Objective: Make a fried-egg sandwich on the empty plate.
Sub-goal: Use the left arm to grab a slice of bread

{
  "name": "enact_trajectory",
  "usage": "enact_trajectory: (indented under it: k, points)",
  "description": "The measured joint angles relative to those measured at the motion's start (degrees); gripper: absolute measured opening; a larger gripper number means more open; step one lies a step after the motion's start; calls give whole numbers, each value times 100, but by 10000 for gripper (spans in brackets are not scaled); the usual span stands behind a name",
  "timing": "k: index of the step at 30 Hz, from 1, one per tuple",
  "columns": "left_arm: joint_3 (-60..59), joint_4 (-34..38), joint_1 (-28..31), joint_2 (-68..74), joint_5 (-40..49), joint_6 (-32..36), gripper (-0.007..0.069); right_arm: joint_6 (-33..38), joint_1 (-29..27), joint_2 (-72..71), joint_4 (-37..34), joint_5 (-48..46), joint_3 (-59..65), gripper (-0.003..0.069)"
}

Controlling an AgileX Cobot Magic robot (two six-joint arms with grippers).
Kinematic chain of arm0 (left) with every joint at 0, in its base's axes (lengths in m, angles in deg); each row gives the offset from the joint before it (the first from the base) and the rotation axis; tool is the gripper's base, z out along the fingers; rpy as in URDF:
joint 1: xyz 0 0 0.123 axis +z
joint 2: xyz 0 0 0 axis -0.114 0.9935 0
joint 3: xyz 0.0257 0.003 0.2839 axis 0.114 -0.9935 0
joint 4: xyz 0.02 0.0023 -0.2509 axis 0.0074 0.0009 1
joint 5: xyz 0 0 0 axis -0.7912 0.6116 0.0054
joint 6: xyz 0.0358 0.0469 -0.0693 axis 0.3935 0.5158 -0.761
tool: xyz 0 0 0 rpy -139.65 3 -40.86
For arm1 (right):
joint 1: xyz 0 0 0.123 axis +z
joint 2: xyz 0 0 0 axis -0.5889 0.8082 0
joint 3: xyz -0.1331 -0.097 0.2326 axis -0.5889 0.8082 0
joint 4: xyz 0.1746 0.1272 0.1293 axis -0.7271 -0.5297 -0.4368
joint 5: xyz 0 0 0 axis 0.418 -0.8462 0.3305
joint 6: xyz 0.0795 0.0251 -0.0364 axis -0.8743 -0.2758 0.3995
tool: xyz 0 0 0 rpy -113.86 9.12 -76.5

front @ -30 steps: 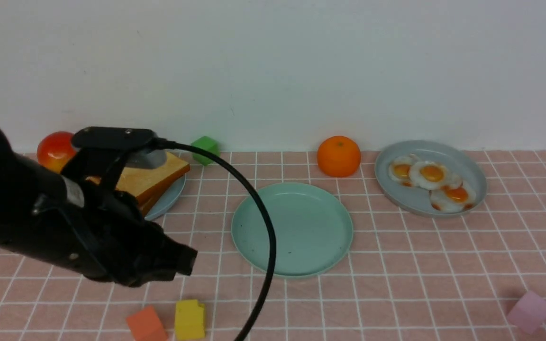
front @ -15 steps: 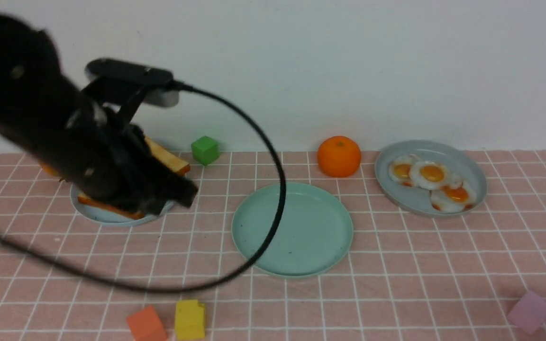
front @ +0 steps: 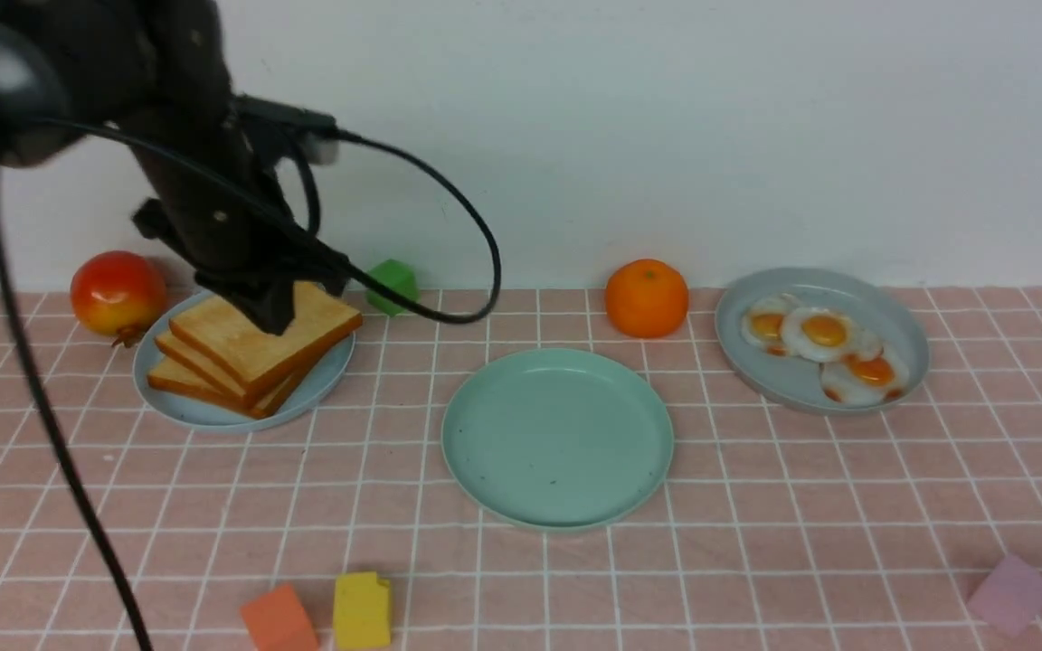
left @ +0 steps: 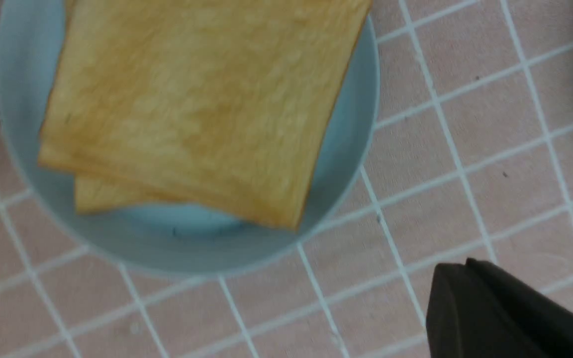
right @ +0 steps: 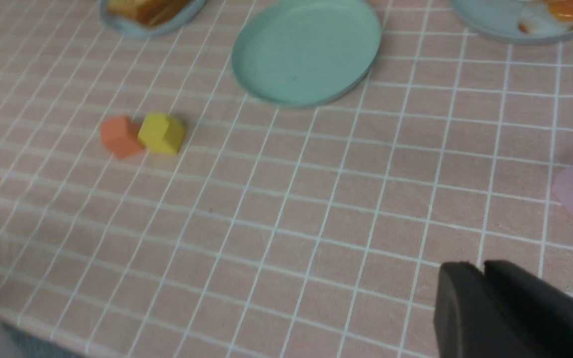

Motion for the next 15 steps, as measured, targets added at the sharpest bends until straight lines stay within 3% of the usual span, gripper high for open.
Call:
enact_trajectory:
  k: [3, 10, 15]
  points:
    - [19, -105, 0, 231, -174, 339, 132, 51, 114, 24, -38, -26, -28, 54]
    - [19, -772, 0, 497, -753, 544, 447, 56, 151, 37, -53, -97, -34, 56]
    - [21, -807, 0, 764, -987, 557, 491, 61, 151, 37, -37, 0, -34, 64]
